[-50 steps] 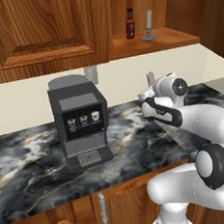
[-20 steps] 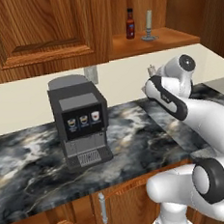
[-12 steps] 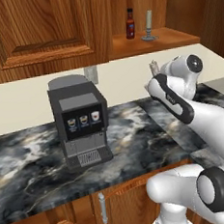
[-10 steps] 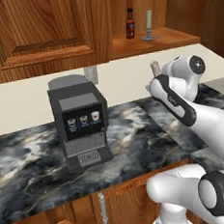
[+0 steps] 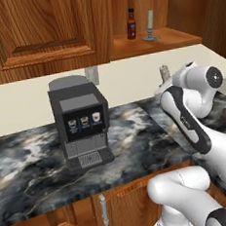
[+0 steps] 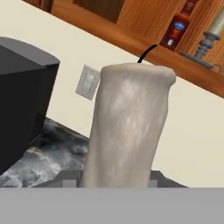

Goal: Pick the candle and candle from the dining table and place them in the open cabinet. Close the cabinet after placing the objects.

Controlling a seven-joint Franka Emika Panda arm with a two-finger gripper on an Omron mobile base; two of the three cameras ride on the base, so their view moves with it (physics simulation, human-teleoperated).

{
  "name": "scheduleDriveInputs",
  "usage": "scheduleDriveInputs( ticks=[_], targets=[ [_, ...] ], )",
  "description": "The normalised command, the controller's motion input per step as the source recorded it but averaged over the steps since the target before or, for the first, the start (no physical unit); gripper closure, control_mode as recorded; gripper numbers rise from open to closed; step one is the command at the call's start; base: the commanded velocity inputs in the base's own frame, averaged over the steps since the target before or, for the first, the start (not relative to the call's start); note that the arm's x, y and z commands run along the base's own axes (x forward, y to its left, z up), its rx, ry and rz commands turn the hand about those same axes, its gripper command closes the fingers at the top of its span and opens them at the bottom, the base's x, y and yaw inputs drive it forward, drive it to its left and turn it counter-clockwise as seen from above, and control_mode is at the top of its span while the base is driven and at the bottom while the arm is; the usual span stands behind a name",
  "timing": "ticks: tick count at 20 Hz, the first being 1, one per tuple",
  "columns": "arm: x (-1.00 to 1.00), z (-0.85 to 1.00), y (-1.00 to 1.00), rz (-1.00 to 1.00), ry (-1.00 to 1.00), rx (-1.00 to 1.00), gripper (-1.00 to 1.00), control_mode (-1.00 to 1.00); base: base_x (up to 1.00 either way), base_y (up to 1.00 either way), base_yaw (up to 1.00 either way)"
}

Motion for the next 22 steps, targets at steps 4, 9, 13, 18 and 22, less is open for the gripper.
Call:
scheduleDriveInputs(
  ticks=[4, 9, 13, 18, 22],
  targets=[
    [-0.56, 0.35, 0.0, 0.0, -0.01, 0.0, 1.0, -1.0, 0.0, 0.0, 0.0],
    [-0.34, 0.36, 0.0, 0.0, 0.0, 0.0, 1.0, -1.0, 0.0, 0.0, 0.0],
    [-0.26, 0.36, 0.0, 0.0, 0.0, 0.0, 1.0, -1.0, 0.0, 0.0, 0.0],
    [-0.07, 0.4, 0.0, 0.0, 0.0, 0.0, 1.0, -1.0, 0.0, 0.0, 0.0],
    [0.0, 0.45, 0.0, 0.0, 0.0, 0.0, 1.0, -1.0, 0.0, 0.0, 0.0]
  ],
)
